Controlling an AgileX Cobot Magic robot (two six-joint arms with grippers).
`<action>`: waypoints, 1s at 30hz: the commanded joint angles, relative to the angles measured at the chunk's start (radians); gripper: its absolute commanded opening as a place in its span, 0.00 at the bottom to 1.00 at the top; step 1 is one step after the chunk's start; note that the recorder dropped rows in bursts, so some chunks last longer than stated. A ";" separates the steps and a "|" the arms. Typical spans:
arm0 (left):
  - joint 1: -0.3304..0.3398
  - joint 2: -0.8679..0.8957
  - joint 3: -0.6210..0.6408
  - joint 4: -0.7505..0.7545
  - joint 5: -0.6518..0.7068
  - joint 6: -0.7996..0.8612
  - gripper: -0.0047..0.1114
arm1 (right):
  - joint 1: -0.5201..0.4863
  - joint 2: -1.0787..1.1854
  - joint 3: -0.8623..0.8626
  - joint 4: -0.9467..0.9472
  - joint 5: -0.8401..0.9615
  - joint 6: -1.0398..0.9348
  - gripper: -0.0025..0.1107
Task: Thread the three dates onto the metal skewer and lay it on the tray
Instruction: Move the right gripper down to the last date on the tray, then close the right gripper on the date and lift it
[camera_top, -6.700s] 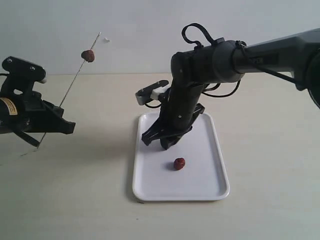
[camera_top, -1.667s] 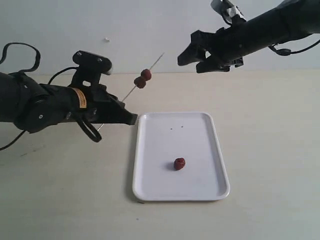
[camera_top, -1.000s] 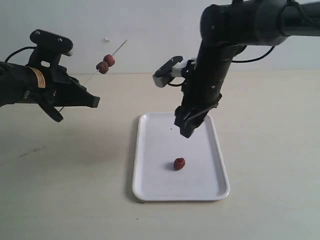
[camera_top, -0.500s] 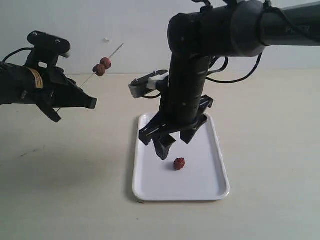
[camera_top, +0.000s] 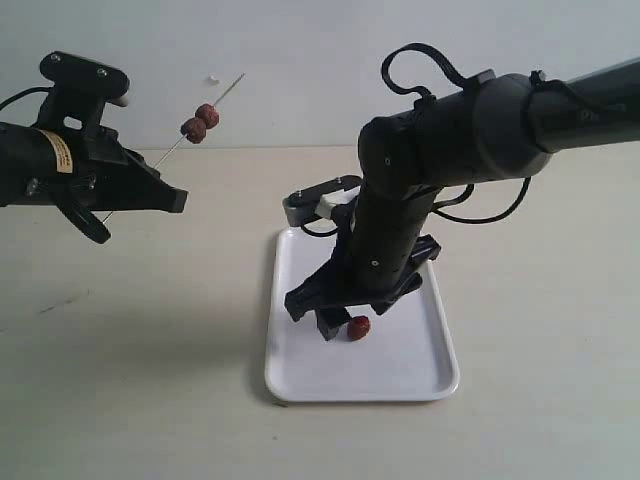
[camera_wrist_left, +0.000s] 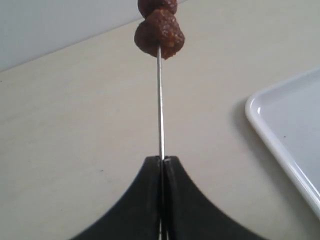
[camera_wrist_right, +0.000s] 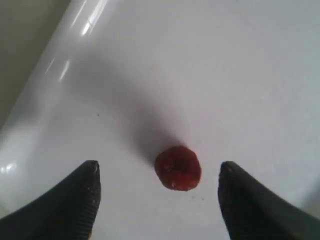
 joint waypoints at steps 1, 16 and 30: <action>0.003 -0.011 0.004 -0.001 -0.021 -0.004 0.04 | 0.001 -0.010 0.009 -0.015 -0.033 0.023 0.59; 0.003 -0.011 0.004 -0.001 -0.021 -0.004 0.04 | 0.001 0.038 0.009 -0.067 -0.016 0.052 0.59; 0.003 -0.010 0.004 -0.001 0.020 -0.004 0.04 | 0.001 0.066 0.009 -0.101 0.022 0.051 0.59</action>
